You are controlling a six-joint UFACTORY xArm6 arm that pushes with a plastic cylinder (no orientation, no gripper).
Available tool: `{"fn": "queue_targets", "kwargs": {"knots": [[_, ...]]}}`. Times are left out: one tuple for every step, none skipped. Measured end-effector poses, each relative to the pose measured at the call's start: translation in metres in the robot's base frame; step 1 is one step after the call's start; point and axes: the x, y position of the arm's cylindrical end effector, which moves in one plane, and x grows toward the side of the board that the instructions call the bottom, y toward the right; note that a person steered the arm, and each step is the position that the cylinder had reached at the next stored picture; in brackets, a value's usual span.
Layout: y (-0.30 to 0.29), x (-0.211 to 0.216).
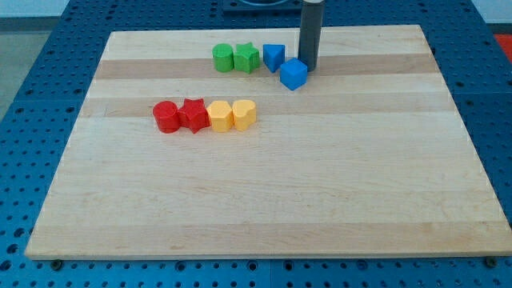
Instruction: Push the blue triangle slightly towards bottom
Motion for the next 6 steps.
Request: {"fn": "queue_targets", "kwargs": {"knots": [[0.000,-0.026],[-0.001,-0.049],[-0.017,-0.049],[-0.032,-0.049],[-0.036,-0.044],[-0.036,-0.033]]}}
